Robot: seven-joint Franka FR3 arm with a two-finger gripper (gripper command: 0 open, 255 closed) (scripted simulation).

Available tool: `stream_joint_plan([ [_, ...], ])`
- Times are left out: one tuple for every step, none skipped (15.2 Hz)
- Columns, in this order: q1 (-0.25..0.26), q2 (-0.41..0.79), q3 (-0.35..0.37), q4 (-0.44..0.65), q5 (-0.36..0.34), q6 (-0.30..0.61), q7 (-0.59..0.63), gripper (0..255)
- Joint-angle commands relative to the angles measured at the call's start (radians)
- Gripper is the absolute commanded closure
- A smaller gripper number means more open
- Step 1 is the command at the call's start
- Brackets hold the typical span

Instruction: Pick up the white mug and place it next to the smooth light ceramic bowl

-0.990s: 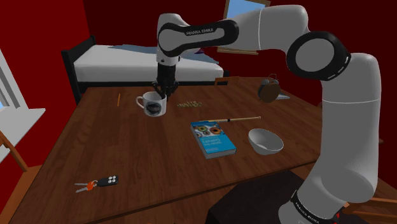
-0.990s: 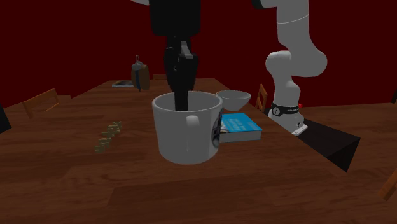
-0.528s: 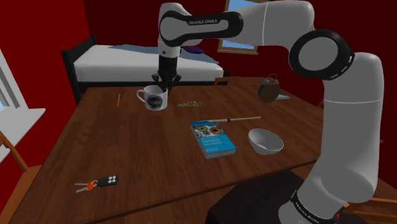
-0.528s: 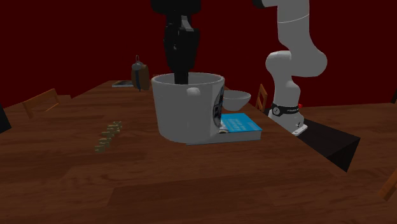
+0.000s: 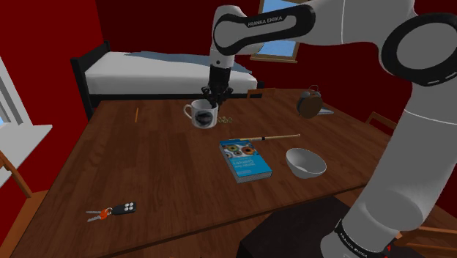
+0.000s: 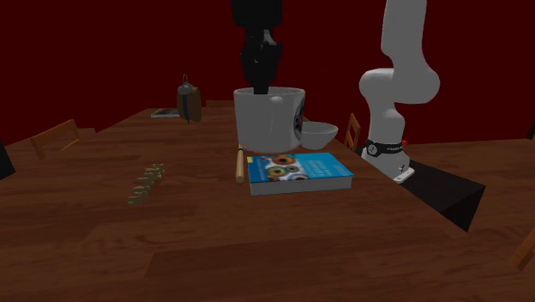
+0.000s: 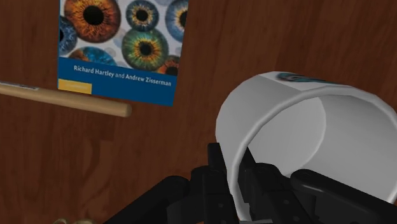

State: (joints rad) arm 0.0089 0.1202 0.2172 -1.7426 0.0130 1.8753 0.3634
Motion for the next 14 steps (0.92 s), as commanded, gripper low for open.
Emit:
stream_joint_plan([
  [-0.024,-0.07,-0.015,-0.092,0.018,0.022,-0.044,255],
  [-0.034,-0.102,-0.023,-0.13,0.025,0.028,-0.065,255],
  [-0.044,-0.133,-0.032,-0.166,0.031,0.034,-0.085,255],
  [-0.052,-0.163,-0.042,-0.201,0.037,0.038,-0.105,255],
  [-0.061,-0.192,-0.052,-0.235,0.042,0.042,-0.126,255],
  [-0.069,-0.221,-0.062,-0.267,0.046,0.044,-0.147,255],
  [-0.077,-0.249,-0.073,-0.298,0.05,0.046,-0.167,255],
  [-0.085,-0.277,-0.085,-0.328,0.052,0.048,-0.188,255],
  [-0.093,-0.304,-0.097,-0.356,0.054,0.048,-0.209,255],
  [-0.101,-0.33,-0.109,-0.384,0.055,0.049,-0.23,255],
  [-0.108,-0.356,-0.122,-0.41,0.054,0.048,-0.25,255],
  [-0.116,-0.381,-0.135,-0.435,0.053,0.047,-0.271,255],
  [-0.124,-0.405,-0.148,-0.459,0.052,0.045,-0.292,255],
  [-0.132,-0.429,-0.162,-0.482,0.049,0.043,-0.313,255],
])
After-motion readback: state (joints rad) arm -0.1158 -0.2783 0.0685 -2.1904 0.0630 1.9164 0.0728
